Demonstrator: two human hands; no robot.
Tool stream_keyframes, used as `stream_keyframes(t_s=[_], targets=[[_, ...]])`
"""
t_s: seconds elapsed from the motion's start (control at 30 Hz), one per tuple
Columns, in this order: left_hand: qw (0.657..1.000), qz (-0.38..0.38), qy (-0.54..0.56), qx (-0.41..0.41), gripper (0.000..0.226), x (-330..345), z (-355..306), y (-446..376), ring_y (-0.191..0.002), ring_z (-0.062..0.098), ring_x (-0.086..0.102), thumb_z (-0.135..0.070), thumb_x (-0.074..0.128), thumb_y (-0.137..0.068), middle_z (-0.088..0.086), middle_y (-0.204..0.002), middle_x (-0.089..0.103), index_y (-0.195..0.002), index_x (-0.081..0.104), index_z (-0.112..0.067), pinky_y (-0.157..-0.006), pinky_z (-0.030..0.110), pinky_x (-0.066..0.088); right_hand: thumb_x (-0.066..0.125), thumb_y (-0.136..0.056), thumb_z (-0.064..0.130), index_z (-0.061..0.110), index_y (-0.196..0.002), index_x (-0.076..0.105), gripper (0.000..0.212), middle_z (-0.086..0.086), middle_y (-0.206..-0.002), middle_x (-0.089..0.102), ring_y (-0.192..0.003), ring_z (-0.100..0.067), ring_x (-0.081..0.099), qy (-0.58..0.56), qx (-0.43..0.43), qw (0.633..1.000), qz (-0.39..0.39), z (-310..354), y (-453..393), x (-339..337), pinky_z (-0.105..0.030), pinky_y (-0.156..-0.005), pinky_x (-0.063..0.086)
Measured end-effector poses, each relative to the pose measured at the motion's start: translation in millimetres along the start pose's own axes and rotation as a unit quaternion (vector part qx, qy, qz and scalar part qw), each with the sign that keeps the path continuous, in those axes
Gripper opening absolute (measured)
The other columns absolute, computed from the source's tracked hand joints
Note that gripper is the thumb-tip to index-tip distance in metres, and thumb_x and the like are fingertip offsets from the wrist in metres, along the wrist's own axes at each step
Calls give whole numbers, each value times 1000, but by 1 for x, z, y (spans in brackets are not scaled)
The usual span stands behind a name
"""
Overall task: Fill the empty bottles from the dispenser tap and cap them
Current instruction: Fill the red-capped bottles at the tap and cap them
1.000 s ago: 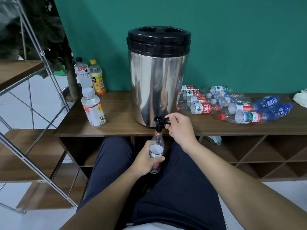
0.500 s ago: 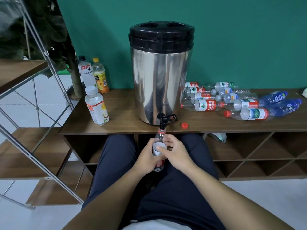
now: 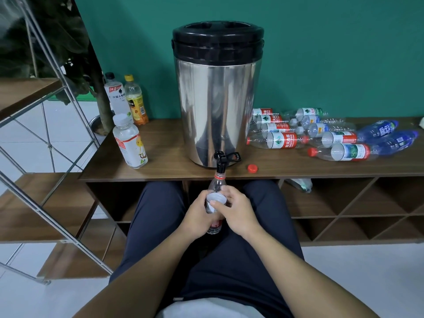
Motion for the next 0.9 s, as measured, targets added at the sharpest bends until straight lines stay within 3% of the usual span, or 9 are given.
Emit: stream_keyframes(t_s=[0.13,0.3,0.5,0.67,0.8,0.9], targets=[[1000,-5,-1,-7,47,1,-2,3,-71,14,71,-9,87,-88,3,-93,77,-126,63,-23,-72,31,61,89,-76,57,26,-142,67,76,13,-127,78,-122,-5,73,-5,0,1000,-3,-1,0,-1,-41,-110,60],[1000,-9,-8,-7,48,3,-2,4,-72,15,70,-1,80,-88,3,-91,76,-127,64,-23,-70,32,59,91,-76,39,25,-147,64,77,11,-131,76,-124,-7,73,-7,3,1000,4,-5,-1,-1,-42,-113,59],[999,-24,-35,-13,51,4,2,2,-84,18,76,-21,82,-79,-4,-100,79,-124,66,-39,-82,42,65,92,-85,25,27,-143,65,63,14,-126,78,-120,-5,74,15,-11,1000,-15,-9,-2,2,-41,-111,59],[999,-27,-41,-12,49,3,3,3,-91,12,76,-18,85,-81,-12,-105,78,-123,67,-35,-84,36,65,91,-91,14,46,-127,63,56,16,-119,78,-115,-3,75,27,-18,999,-31,-9,-2,2,-36,-108,60],[999,-26,-43,-9,49,2,1,4,-93,7,75,-12,84,-84,-14,-106,78,-123,67,-35,-84,30,63,91,-91,17,31,-142,65,59,15,-122,78,-115,-3,74,29,-21,999,-32,-9,-1,3,-37,-108,60],[999,-24,-42,-3,49,3,1,4,-94,7,74,-8,82,-87,-13,-107,78,-124,67,-36,-85,29,62,90,-92,18,29,-143,65,58,16,-122,78,-116,-1,74,35,-25,999,-28,-9,-1,2,-34,-108,60]])
Point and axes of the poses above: each hand's wrist, its own y-axis away from the middle knuckle, its own x-axis out of the palm, z = x × y, the point moved 1 cm from there along -y, towards the middle knuckle
